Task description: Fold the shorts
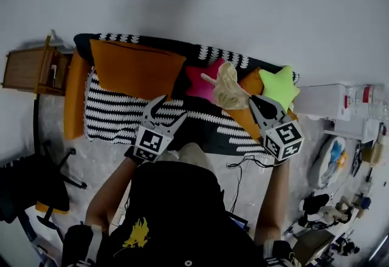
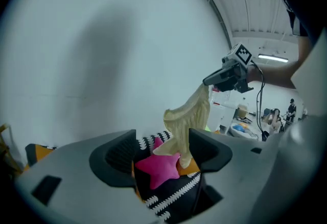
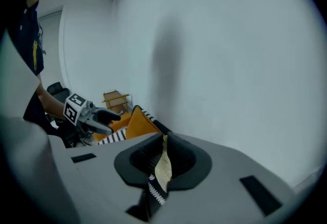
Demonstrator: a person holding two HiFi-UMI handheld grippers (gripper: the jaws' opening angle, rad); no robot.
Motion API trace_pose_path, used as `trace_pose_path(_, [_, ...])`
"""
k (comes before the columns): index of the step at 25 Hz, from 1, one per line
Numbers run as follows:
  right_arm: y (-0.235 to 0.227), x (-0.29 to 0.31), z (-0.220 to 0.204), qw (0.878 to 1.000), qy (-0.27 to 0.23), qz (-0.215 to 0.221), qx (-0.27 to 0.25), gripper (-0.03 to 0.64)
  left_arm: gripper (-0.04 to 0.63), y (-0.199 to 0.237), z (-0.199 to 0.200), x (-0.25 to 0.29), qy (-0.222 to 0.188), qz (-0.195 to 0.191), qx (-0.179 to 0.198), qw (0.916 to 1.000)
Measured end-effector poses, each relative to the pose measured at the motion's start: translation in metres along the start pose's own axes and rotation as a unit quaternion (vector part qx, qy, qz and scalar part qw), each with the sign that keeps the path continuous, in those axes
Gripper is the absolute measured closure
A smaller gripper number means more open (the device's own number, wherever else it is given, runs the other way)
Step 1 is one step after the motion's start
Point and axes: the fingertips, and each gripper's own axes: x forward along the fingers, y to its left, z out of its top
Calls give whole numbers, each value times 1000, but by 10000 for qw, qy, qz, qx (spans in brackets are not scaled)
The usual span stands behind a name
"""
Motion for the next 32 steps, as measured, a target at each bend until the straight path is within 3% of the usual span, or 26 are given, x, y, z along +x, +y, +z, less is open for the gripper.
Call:
trace_pose_path(4, [40,-41,33,9983,-19,-269,-510,575,287,0,9,-18,-187,-496,86,9986])
trace_pose_path(7, [77,-58,44,9965,-175,-594,-565,575,287,-1,4,-28,-225,-927,104,9954])
trace_pose_path(10, [121,-63,46,9942,-278,-621,-835,575,288,-1,2,-33,-253,-1168,-2,9928])
trace_pose_path(14, [160,-72,45,9938,-356,-525,-914,575,298,-13,0,-19,-70,-1490,-193,9886])
trace_pose_path(18, [189,-82,61,9898,-784,-501,-1078,575,308,-31,-2,12,316,-1934,-519,9792])
trace_pose_path(20, [195,-87,62,9895,-790,-528,-1090,575,379,-41,-16,29,785,-2228,-218,9714])
trace_pose_path(21, [195,-88,57,9900,-690,-574,-1086,575,503,-46,-28,33,1100,-2445,45,9634])
trace_pose_path(22, [193,-88,51,9907,-540,-648,-1069,575,565,-51,-39,34,1393,-2664,302,9533])
trace_pose_path(24, [186,-88,34,9918,-219,-868,-911,575,568,-51,-53,27,1771,-2904,657,9381])
trace_pose_path(26, [175,-89,14,9920,76,-1122,-571,575,569,-40,-55,18,1907,-2844,843,9357])
trace_pose_path(32, [137,-75,-39,9803,849,-1774,199,574,571,0,-23,-3,1926,-2465,1403,9394])
